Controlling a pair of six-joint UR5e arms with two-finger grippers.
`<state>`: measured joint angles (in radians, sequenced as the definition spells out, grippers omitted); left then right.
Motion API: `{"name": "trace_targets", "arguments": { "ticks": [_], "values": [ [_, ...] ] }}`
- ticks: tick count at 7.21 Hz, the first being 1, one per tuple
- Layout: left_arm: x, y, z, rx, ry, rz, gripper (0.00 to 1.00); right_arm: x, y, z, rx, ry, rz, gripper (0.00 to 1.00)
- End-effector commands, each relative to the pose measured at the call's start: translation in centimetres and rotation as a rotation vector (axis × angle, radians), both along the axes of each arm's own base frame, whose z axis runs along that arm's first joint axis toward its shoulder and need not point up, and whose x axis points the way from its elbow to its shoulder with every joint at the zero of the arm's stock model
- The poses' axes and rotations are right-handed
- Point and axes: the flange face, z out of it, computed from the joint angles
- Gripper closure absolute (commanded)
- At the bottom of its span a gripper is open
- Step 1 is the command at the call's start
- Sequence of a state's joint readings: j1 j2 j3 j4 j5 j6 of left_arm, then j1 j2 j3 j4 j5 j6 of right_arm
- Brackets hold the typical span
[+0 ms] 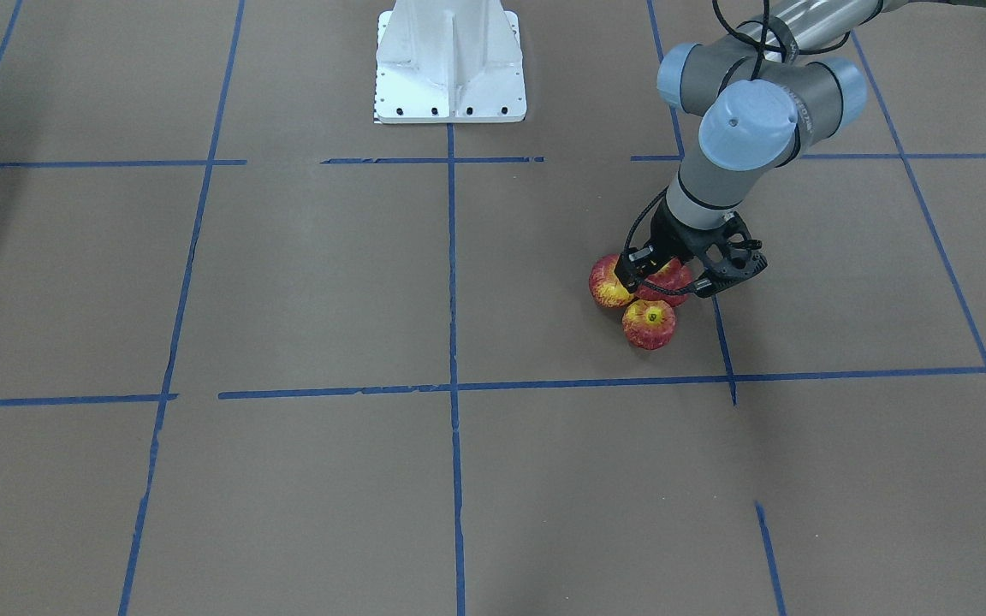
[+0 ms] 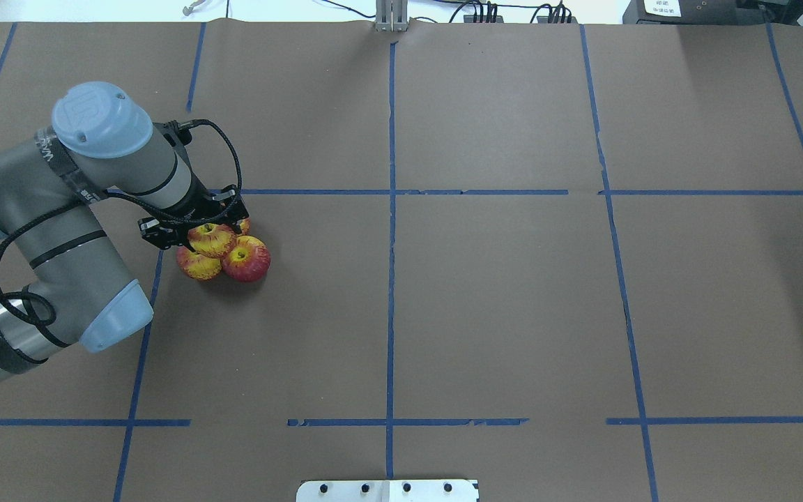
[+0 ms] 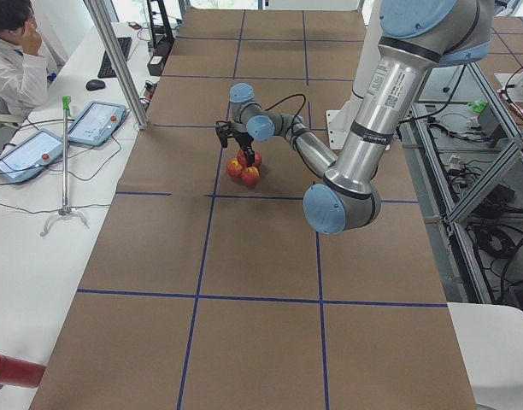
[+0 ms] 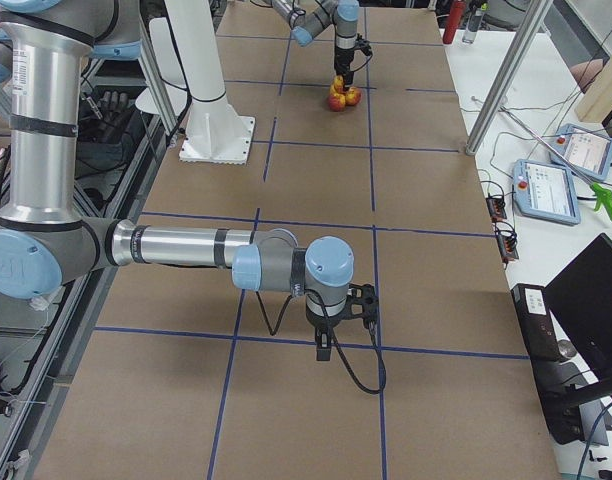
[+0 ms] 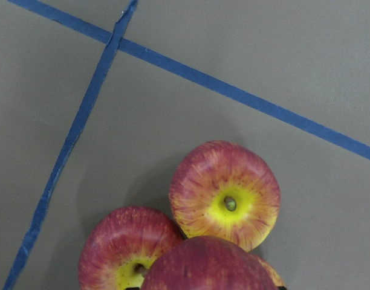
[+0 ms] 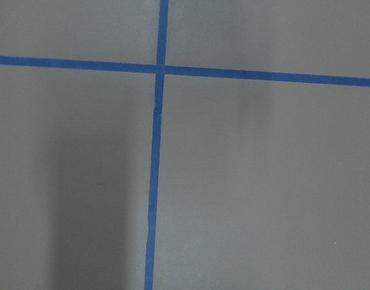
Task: Stack apples
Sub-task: 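Lower the apple onto the cluster and open the left gripper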
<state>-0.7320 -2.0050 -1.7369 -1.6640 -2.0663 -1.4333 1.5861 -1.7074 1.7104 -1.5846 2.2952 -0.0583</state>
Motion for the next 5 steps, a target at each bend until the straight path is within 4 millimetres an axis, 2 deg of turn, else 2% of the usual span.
{"name": "trace_targets", "arguments": {
  "ticks": [1,2,3,5],
  "values": [
    [0.1,0.0,0.0,0.0,0.0,0.002,0.46,0.0,0.0,0.0,0.0,0.0,0.0,0.0],
    [0.0,-0.1,-0.1,0.002,-0.007,-0.017,0.0,0.0,0.0,0.0,0.0,0.0,0.0,0.0],
    [0.0,-0.2,0.2,0.013,-0.021,-0.03,0.0,0.0,0.0,0.0,0.0,0.0,0.0,0.0],
    [-0.8,0.1,-1.0,0.032,-0.001,-0.033,0.0,0.0,0.0,0.0,0.0,0.0,0.0,0.0]
  ]
}}
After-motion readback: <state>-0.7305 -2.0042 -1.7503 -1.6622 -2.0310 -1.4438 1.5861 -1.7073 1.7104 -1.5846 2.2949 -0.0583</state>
